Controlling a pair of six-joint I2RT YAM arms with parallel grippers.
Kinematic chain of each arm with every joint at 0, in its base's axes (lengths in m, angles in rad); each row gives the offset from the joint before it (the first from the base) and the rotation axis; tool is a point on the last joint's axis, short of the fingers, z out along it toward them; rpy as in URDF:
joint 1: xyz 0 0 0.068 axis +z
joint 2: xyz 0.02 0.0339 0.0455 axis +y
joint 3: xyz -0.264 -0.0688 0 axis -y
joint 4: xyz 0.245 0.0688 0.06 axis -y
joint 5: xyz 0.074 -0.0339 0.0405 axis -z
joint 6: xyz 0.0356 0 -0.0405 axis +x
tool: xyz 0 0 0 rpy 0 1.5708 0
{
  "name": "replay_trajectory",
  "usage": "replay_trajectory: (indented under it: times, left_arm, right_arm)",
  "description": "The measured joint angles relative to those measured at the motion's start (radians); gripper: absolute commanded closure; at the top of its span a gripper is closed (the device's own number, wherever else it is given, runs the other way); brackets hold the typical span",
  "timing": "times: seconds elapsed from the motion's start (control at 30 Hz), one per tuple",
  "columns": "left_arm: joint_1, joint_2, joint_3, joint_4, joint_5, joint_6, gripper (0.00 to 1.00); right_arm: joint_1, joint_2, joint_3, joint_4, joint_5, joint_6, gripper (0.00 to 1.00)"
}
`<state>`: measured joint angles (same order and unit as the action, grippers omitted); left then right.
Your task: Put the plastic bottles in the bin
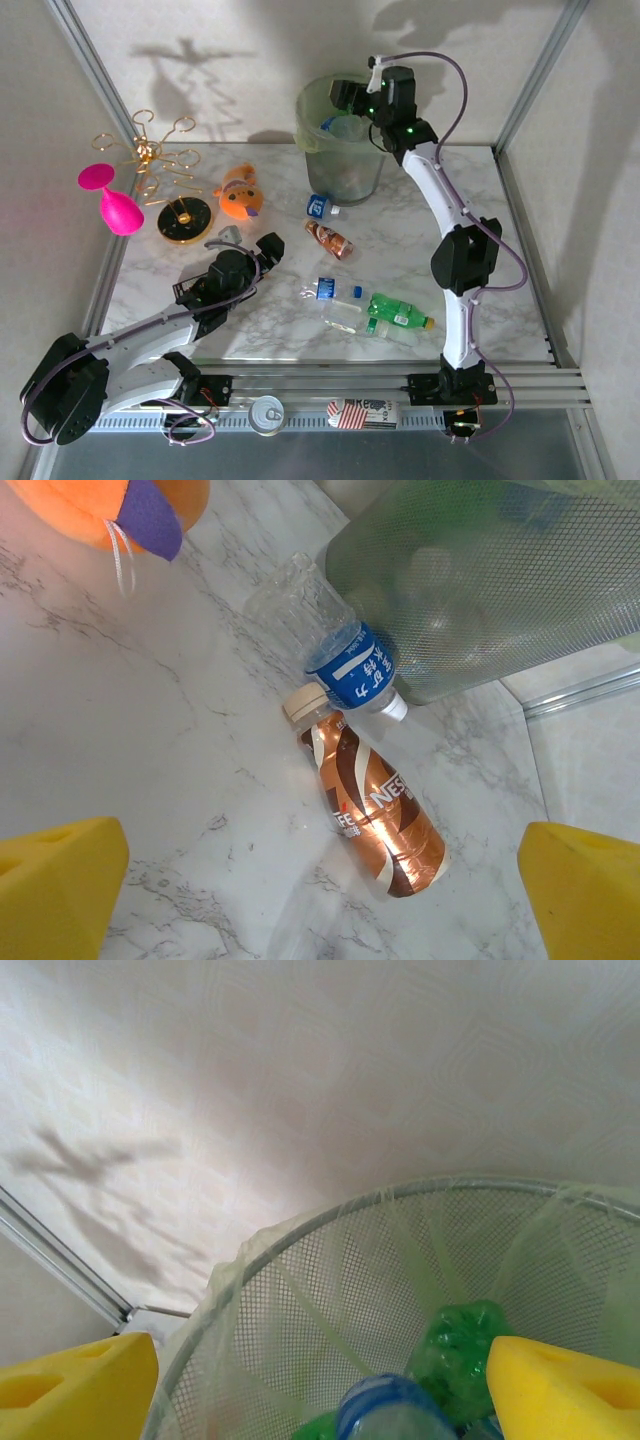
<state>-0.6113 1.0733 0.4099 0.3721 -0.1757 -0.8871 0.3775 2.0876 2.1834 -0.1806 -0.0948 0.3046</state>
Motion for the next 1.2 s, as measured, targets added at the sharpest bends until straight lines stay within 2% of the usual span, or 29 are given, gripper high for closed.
replay_trajectory:
  times: [0.27,0.67,0.9,1.03,1.2]
  left_arm:
    - [0.0,0.003,0.001,0.005,0.009,0.006,0.0]
    - [-0.027,0.129,0.008,0.165,0.073,0.048,0.0]
    - [-0.03,0.265,0.074,0.216,0.117,0.065,0.0]
    - [-0.032,0.316,0.095,0.246,0.132,0.065,0.0]
    - [-0.034,0.363,0.108,0.264,0.134,0.065,0.0]
  right_arm:
    - [0.0,-0.254,-0.272,0.02,0.023,-0.009,0.12]
    - [0.054,-0.747,-0.937,0.002,0.094,0.035,0.12]
    - [0.072,-1.029,-1.24,-0.137,0.128,0.2,0.13]
    - [0.086,-1.089,-1.356,-0.212,0.119,0.328,0.13]
    - [0.168,-1.13,-1.491,-0.308,0.114,0.527,0.13]
